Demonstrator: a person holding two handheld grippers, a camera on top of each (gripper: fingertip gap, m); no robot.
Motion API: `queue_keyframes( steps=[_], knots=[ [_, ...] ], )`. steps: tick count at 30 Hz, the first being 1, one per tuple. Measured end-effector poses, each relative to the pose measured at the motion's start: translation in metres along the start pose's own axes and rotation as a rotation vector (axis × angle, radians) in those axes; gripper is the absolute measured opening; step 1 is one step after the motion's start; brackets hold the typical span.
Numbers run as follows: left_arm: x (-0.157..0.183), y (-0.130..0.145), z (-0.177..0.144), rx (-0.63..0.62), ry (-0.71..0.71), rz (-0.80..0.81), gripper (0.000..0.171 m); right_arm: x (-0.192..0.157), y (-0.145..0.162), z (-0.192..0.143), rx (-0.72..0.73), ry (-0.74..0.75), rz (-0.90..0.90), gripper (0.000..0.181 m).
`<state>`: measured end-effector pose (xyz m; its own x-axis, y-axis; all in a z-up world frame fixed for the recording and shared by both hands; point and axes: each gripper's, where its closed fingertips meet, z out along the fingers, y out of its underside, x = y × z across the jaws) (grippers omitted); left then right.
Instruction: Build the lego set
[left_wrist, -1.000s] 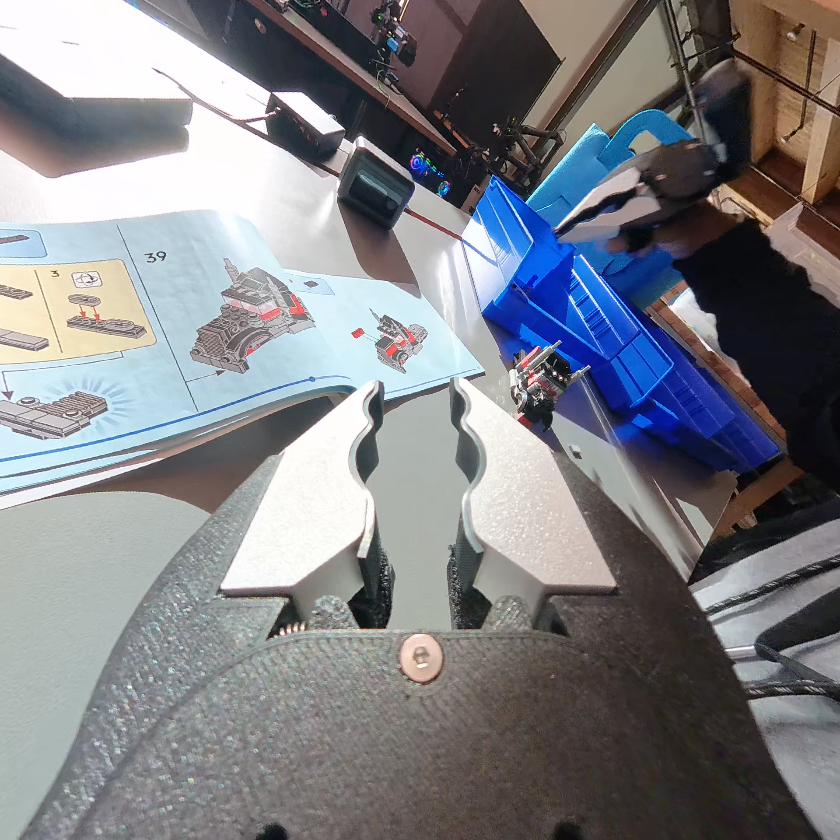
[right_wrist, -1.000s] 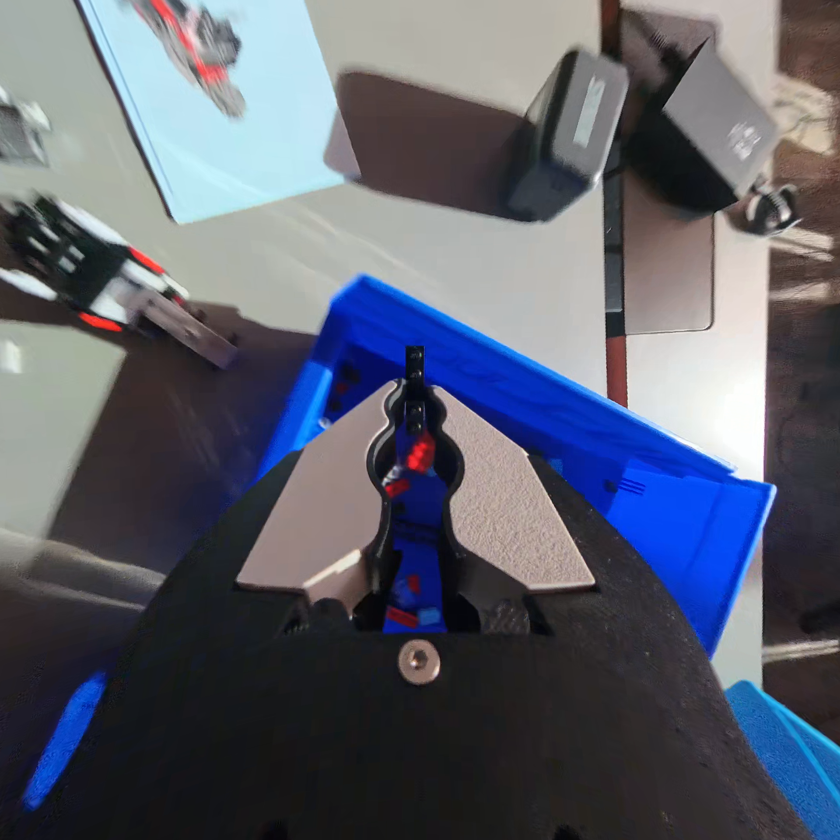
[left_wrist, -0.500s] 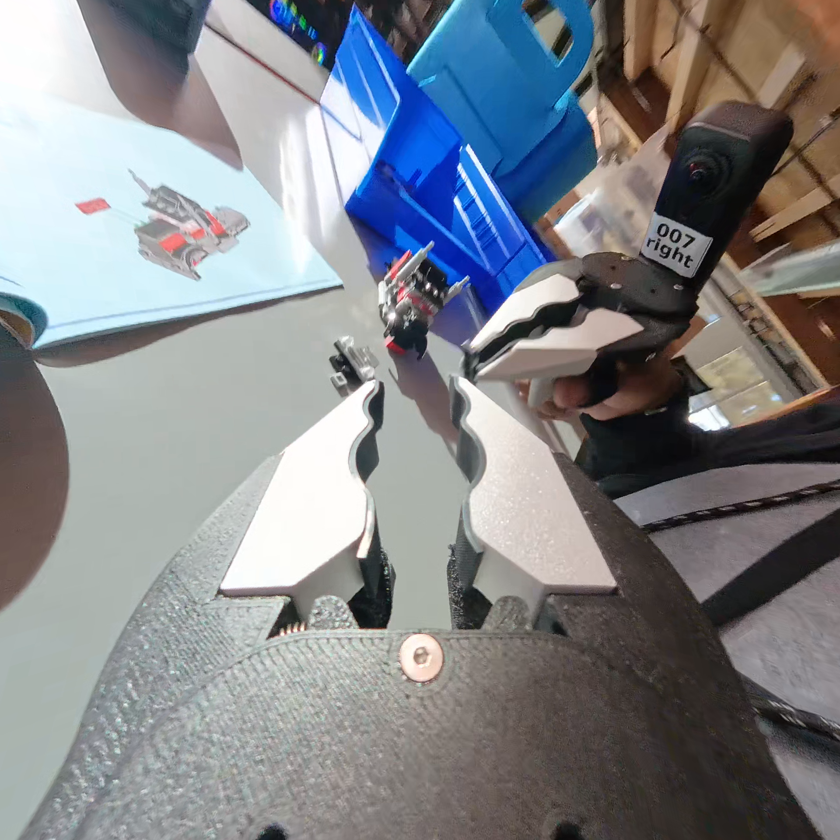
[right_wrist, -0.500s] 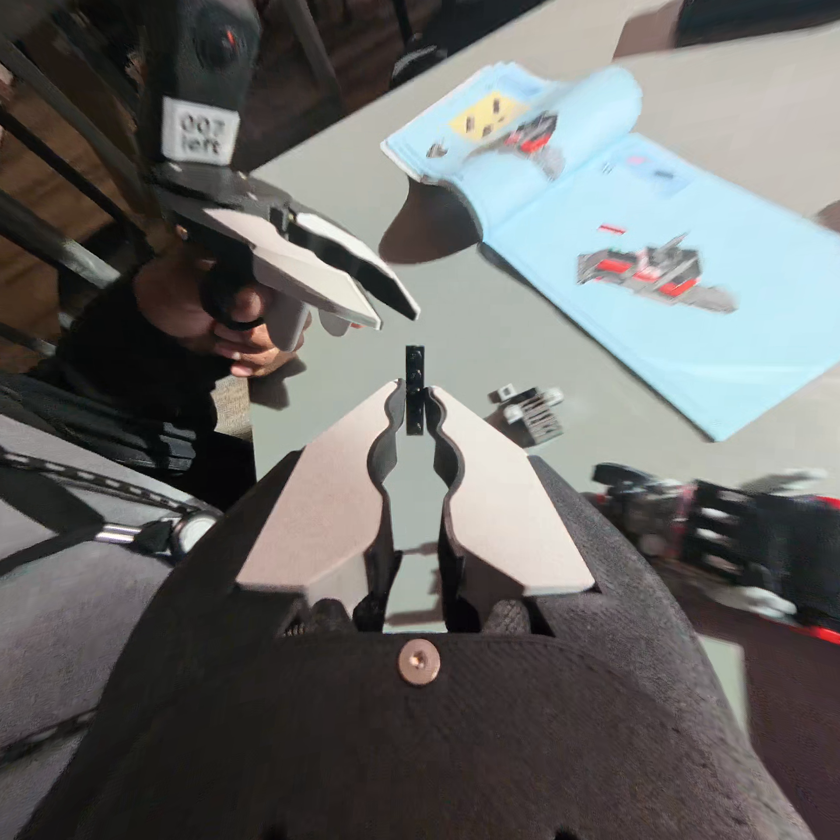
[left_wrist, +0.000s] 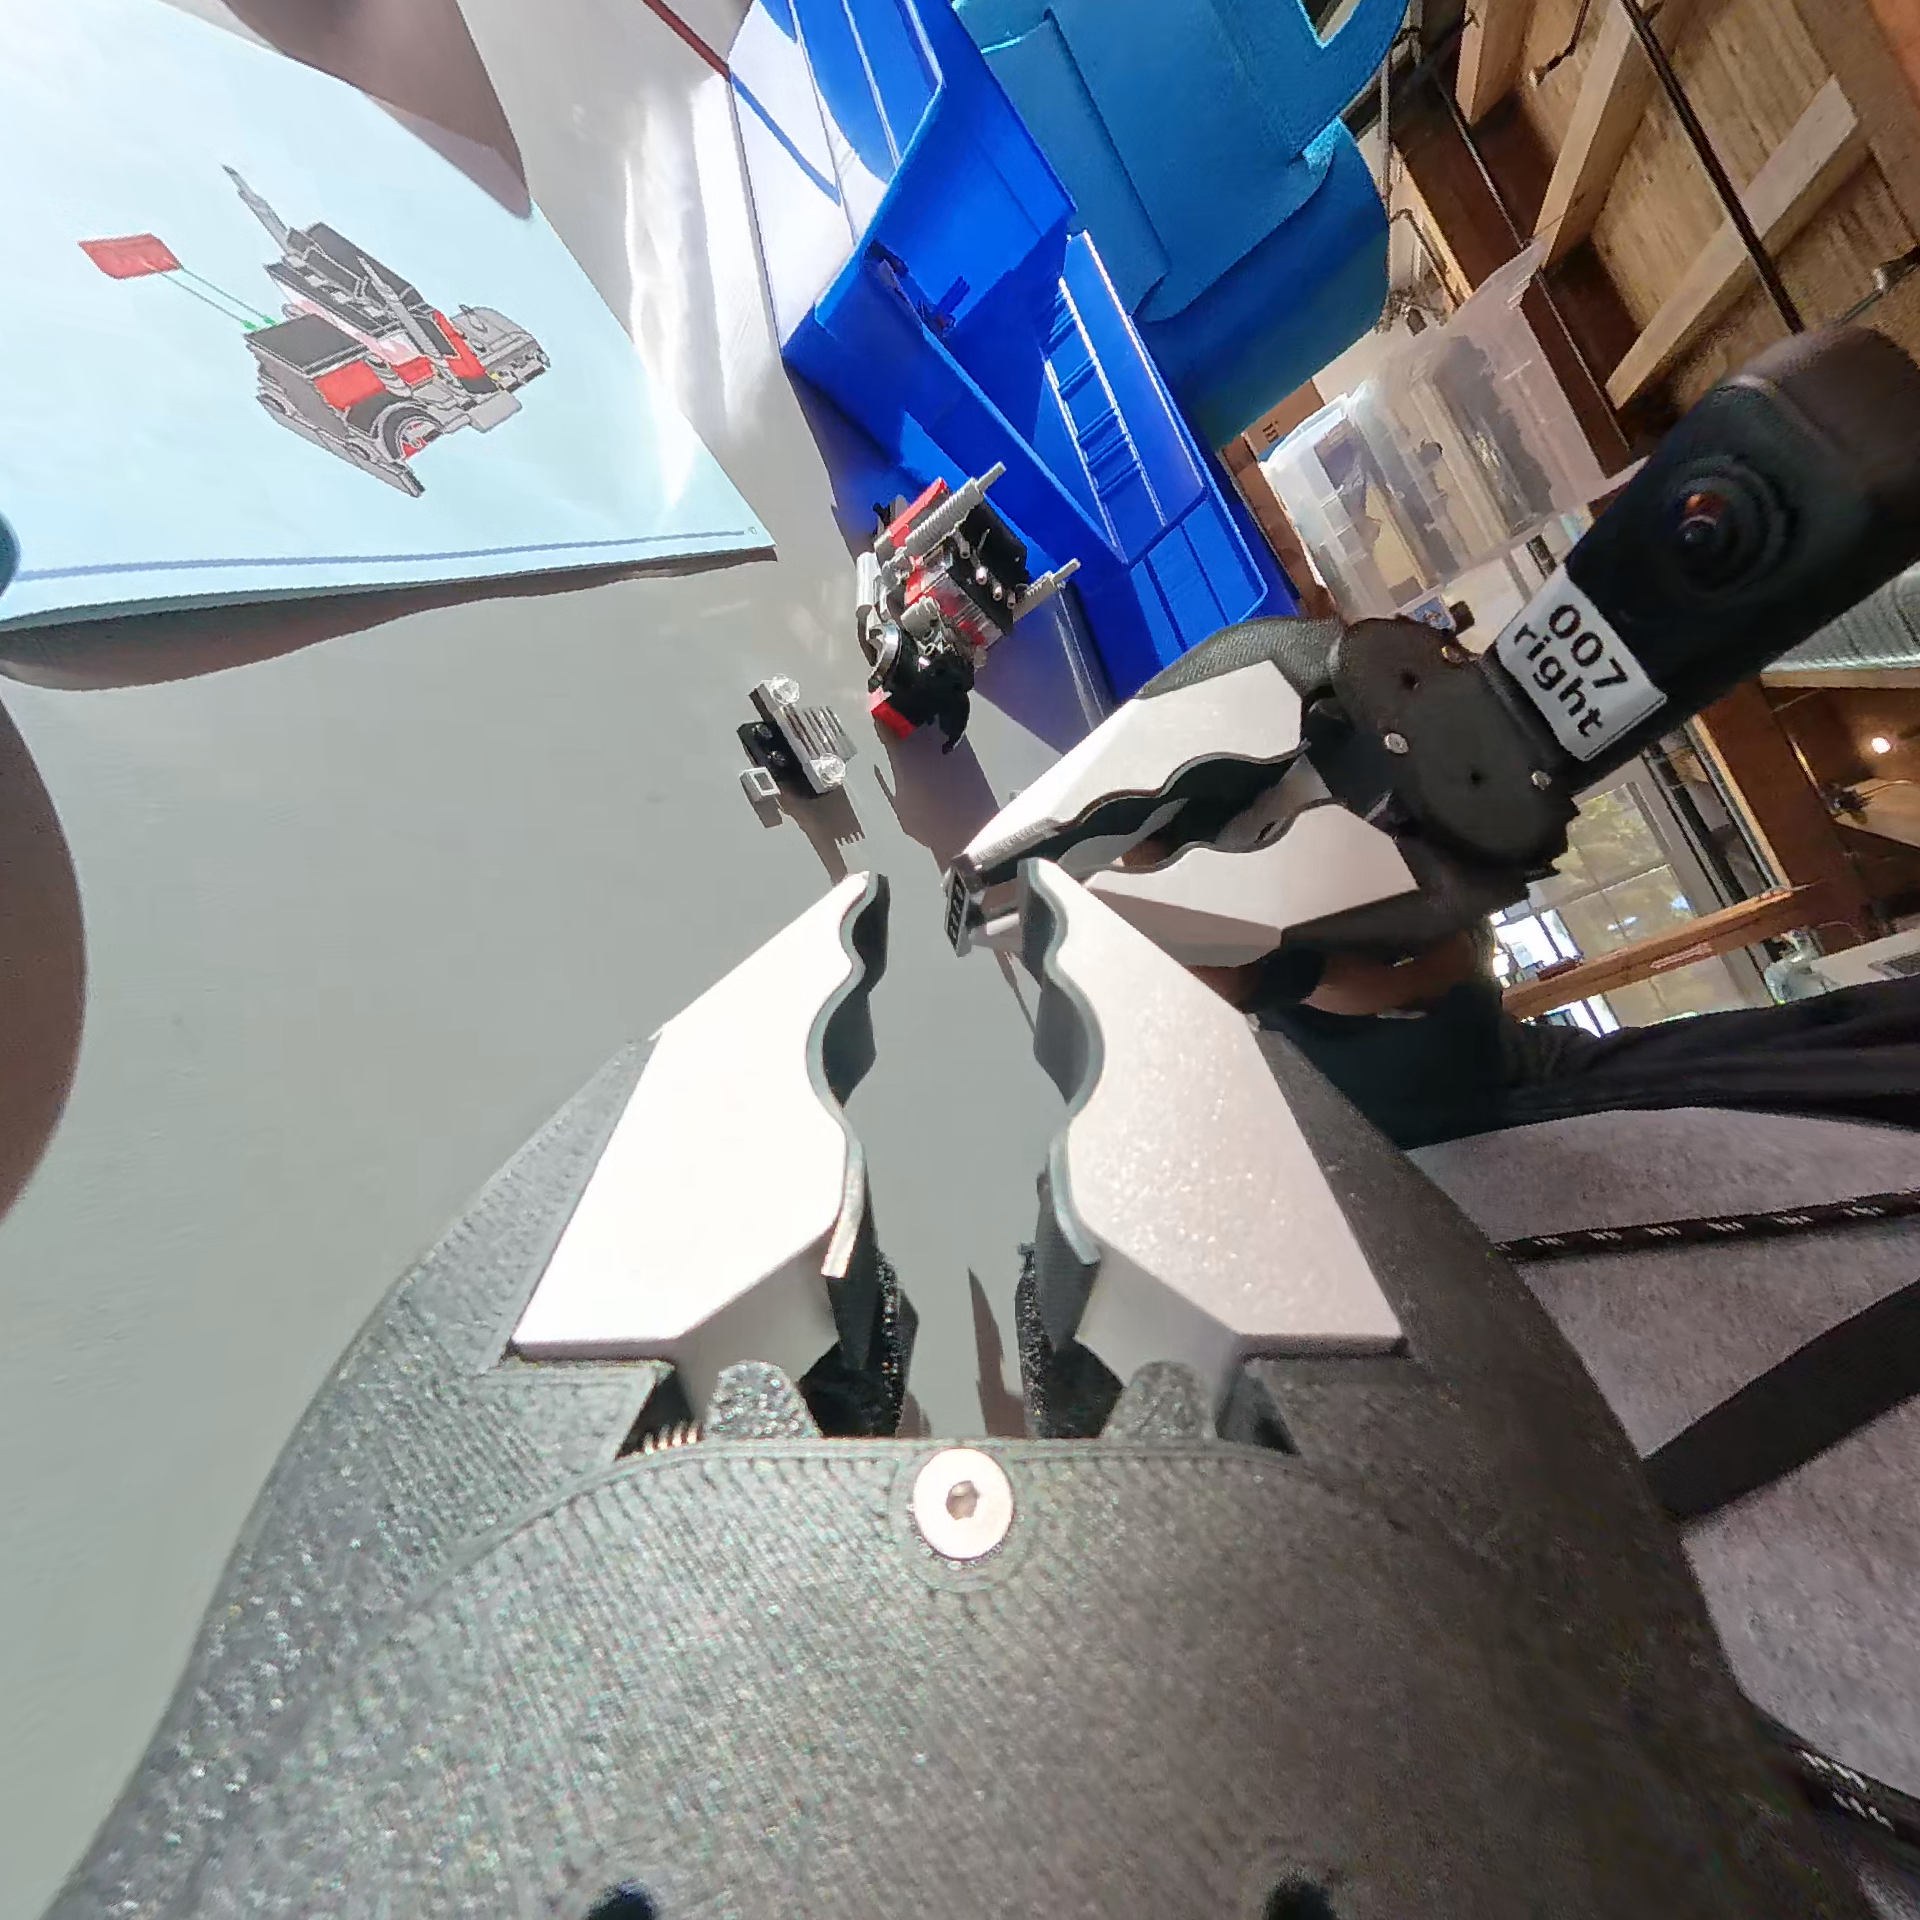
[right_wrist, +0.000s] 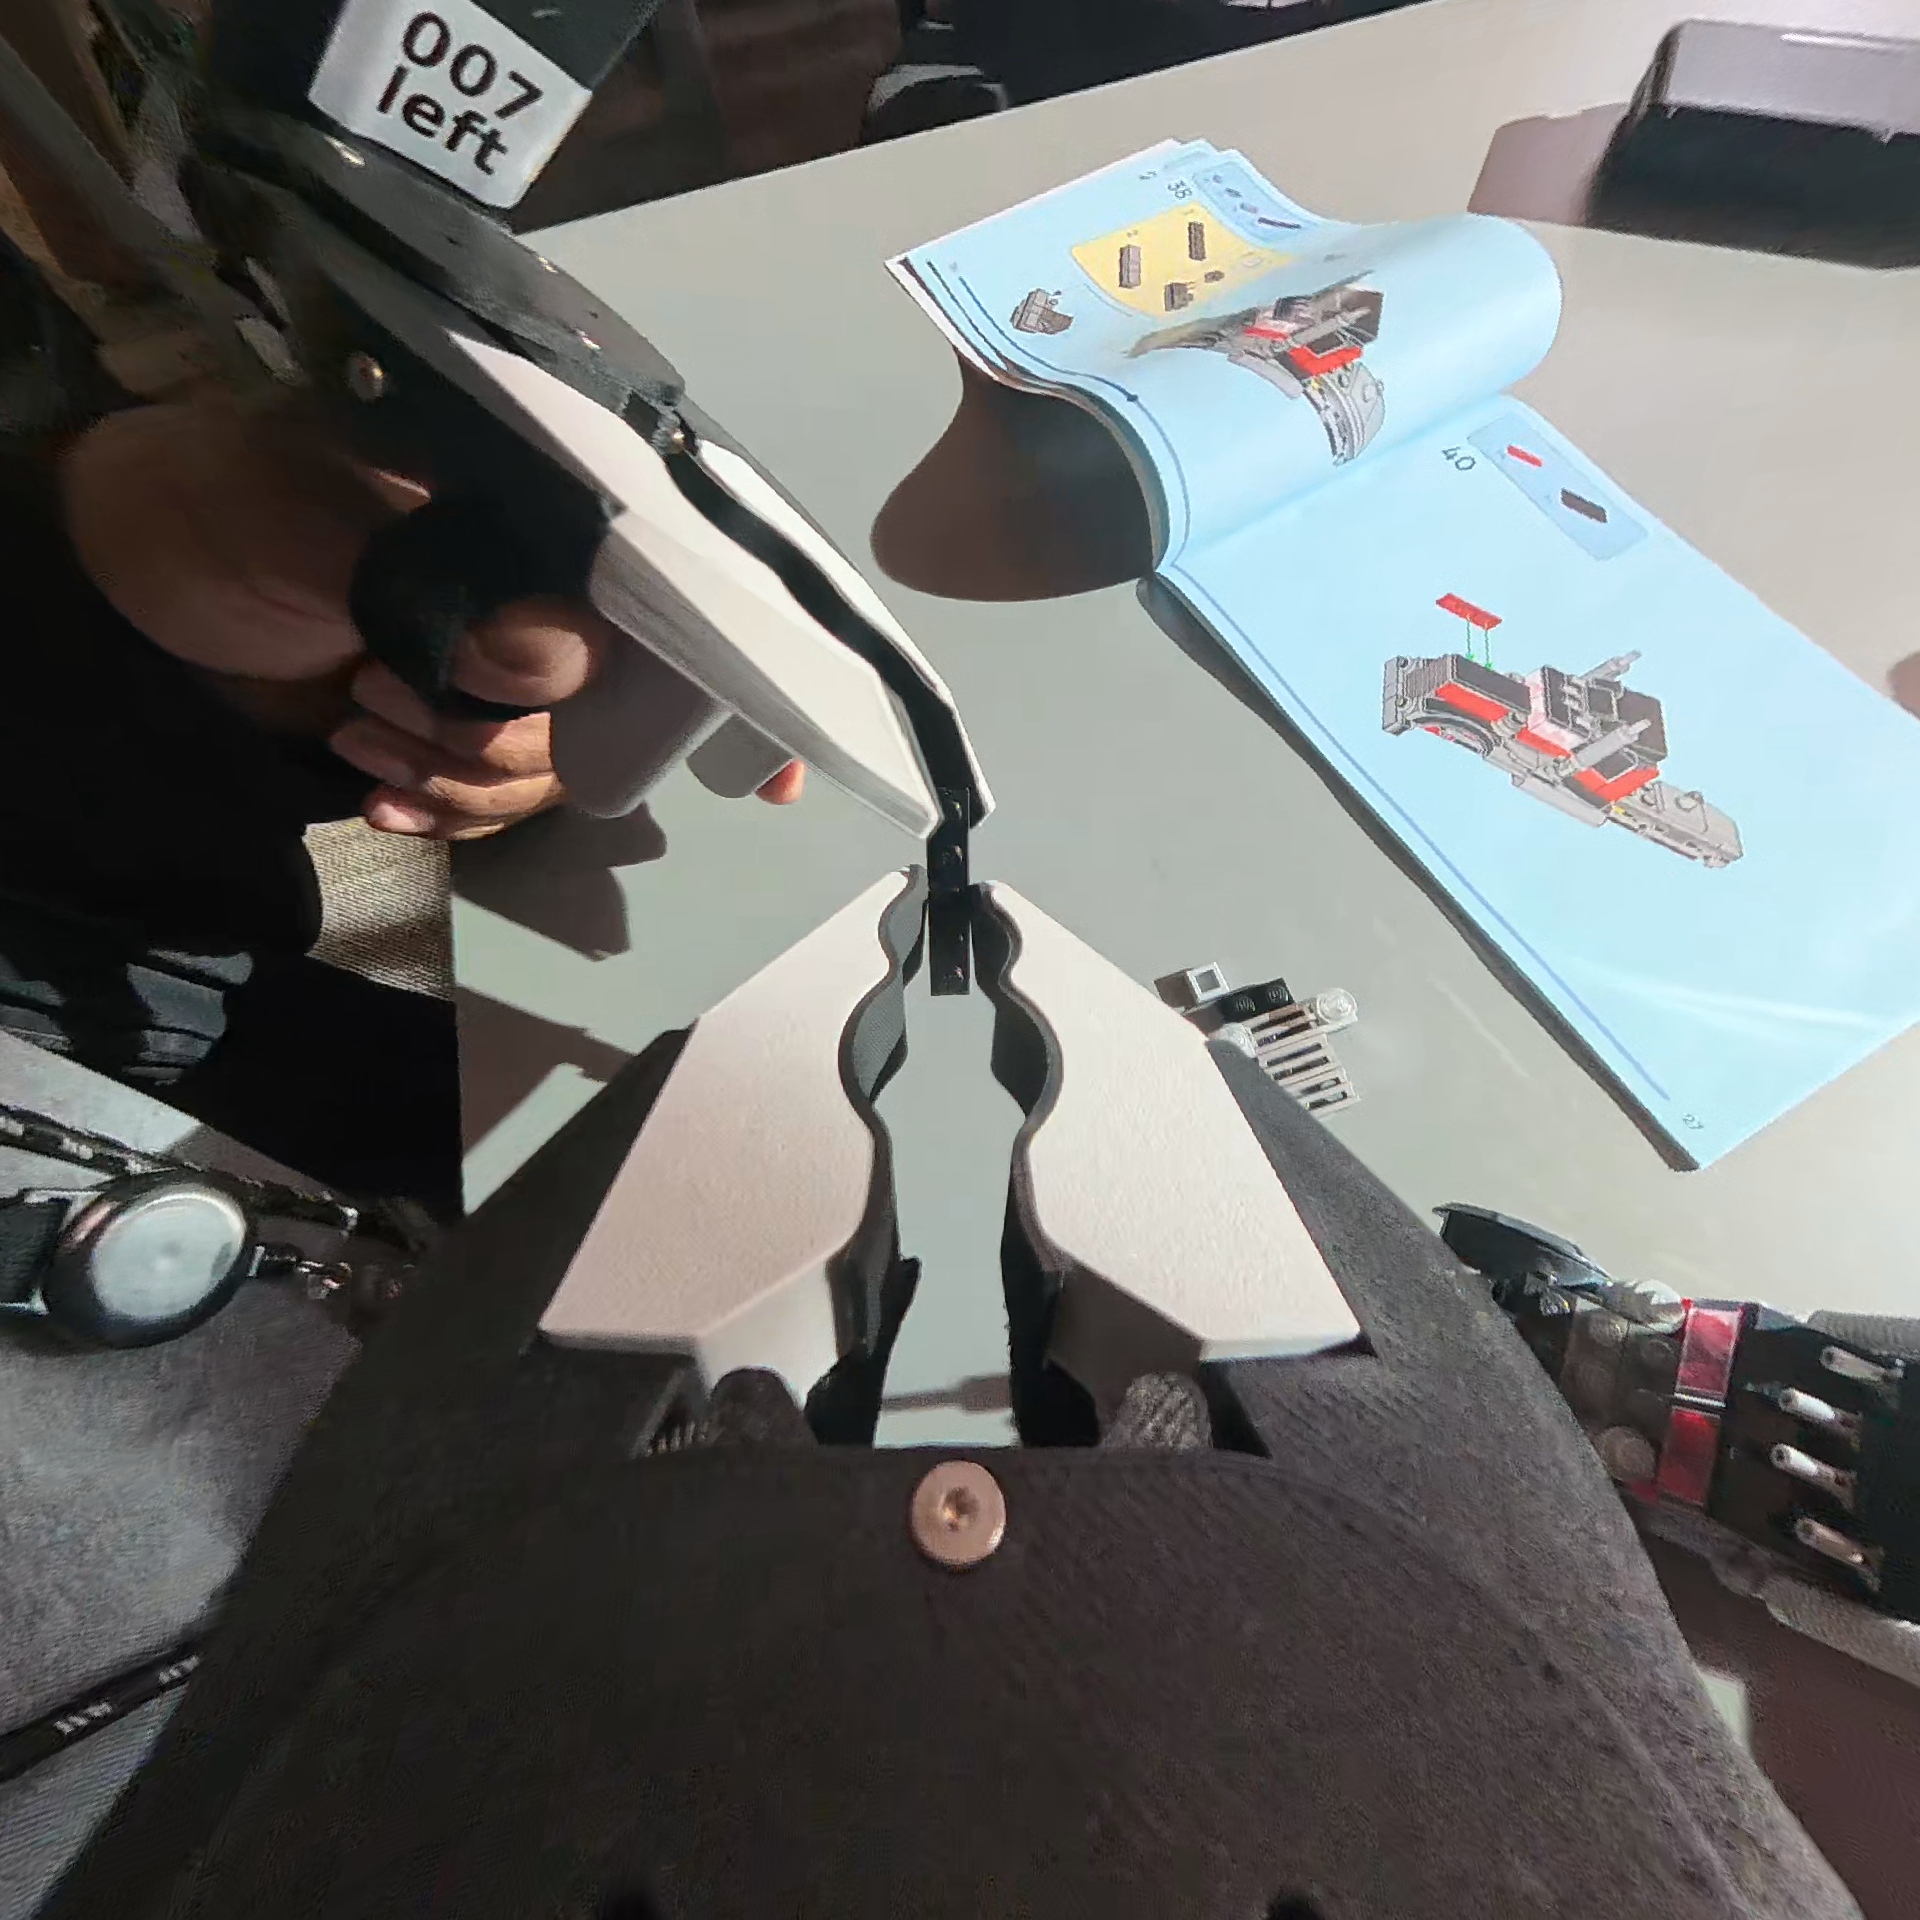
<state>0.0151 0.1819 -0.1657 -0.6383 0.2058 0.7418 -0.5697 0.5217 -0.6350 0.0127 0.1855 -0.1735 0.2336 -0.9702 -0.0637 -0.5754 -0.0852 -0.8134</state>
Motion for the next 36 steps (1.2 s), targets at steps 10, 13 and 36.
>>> queue_keyframes(
  steps=[10,13,36],
  knots=[
    [0.007,0.0,-0.004,0.016,0.046,-0.017,0.006,-0.007,-0.01,-0.002,0.049,0.025,-0.089,0.01],
    [0.006,-0.006,-0.008,0.055,0.054,-0.043,0.005,-0.006,-0.013,-0.008,0.083,0.025,-0.086,0.016],
    [0.039,-0.005,-0.038,0.065,0.237,0.332,0.034,-0.044,-0.022,-0.027,0.115,-0.352,-0.007,0.009]
  ],
)
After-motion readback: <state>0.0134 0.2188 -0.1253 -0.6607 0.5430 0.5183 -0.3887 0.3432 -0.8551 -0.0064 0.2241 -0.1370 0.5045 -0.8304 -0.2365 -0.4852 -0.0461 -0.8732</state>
